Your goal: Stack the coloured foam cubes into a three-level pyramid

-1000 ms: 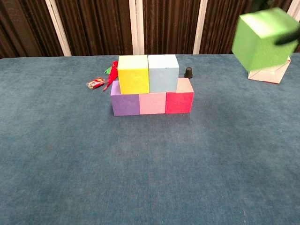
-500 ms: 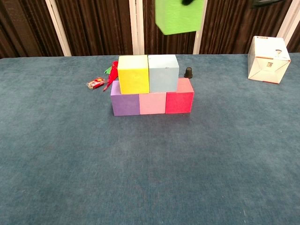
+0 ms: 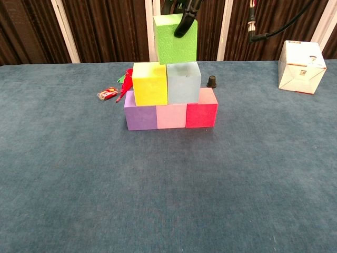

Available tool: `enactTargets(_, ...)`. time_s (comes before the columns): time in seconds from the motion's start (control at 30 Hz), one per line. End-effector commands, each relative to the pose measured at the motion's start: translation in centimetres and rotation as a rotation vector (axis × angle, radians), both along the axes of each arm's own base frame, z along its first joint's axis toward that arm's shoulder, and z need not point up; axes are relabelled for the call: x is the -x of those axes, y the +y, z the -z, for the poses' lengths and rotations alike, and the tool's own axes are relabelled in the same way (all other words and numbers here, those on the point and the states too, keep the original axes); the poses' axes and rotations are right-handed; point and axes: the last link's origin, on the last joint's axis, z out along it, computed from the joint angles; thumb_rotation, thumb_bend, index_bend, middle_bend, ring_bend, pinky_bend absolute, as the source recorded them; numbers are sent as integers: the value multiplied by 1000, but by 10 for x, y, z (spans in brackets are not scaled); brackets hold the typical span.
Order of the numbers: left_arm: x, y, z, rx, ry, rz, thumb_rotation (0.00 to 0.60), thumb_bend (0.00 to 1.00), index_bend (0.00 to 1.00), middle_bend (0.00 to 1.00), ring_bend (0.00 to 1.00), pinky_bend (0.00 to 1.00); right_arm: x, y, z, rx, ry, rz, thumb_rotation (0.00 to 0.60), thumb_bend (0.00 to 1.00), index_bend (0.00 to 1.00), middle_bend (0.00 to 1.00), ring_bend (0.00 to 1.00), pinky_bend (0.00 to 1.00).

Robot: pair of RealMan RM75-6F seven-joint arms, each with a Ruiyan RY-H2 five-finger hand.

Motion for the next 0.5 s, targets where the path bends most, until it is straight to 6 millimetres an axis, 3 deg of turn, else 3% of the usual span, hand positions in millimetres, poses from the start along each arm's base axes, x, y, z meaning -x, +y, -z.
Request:
enactTargets(0.03, 0, 0, 1, -1, 1, -1, 600, 298, 4, 0, 0, 0, 1, -3, 3, 27, -1, 14, 600, 247, 392, 387, 177, 0)
enactTargets(0.5, 0, 2, 4, 5, -5, -26, 600, 298, 3, 0, 0, 0, 8, -4, 18, 59, -4, 64, 600, 247, 392, 387, 177, 0)
